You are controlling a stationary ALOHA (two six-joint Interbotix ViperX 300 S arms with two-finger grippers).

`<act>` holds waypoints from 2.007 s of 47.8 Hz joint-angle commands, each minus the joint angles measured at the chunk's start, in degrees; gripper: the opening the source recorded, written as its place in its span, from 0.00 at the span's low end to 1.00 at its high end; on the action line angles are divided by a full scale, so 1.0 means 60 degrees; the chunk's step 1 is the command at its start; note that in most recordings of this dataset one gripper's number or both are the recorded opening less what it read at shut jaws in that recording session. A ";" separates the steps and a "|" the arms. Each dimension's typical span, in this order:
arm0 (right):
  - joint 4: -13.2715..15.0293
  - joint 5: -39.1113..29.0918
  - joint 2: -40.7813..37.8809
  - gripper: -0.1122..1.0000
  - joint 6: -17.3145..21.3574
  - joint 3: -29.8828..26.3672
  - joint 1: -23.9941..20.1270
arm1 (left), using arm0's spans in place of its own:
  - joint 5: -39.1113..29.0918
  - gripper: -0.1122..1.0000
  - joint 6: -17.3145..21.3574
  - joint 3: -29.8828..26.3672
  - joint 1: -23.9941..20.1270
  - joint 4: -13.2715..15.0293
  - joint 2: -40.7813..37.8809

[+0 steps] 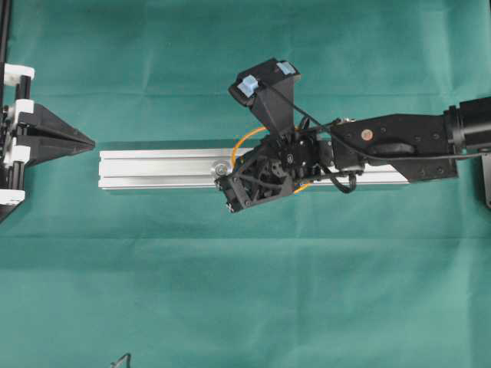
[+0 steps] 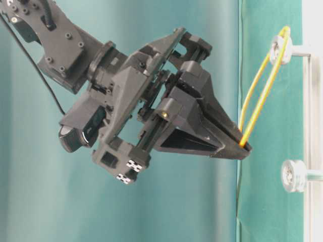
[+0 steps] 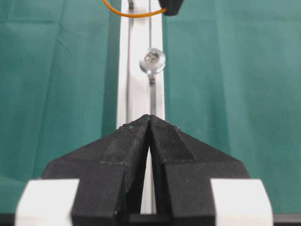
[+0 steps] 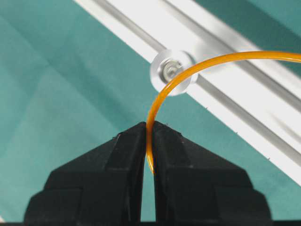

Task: Hook the rubber onto the shaft.
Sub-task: 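Rotate the right gripper and drape the band loop over the right knob, then pull the band left and down past the knob with the right gripper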

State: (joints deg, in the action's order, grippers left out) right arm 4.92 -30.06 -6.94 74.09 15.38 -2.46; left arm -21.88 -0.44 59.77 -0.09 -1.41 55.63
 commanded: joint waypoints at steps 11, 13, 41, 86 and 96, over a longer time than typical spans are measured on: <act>0.0088 0.0073 0.0059 0.16 0.0000 -0.0205 0.0190 | 0.0044 0.10 0.0000 -0.0234 -0.0015 -0.0029 -0.0044; 0.0088 0.0088 0.0029 0.17 0.0000 -0.0234 0.0190 | 0.0044 0.10 0.0000 -0.0234 -0.0029 -0.0029 -0.0044; 0.0132 0.0161 -0.0630 0.16 0.0410 -0.0894 0.0220 | 0.0044 0.10 0.0000 -0.0234 -0.0015 -0.0029 -0.0044; 0.1099 -0.0850 -0.1655 0.16 0.1729 -0.2373 0.0132 | -0.0161 0.10 0.0015 -0.0234 -0.0015 -0.0029 0.0000; 0.1040 -0.1099 -0.1685 0.16 0.1846 -0.2373 0.0117 | -0.0161 0.10 0.0015 -0.0234 -0.0015 -0.0029 0.0000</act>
State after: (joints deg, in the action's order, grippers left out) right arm 11.25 -36.56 -18.19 84.64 2.90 -1.58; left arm -23.12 -0.44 59.77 -0.09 -1.41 55.90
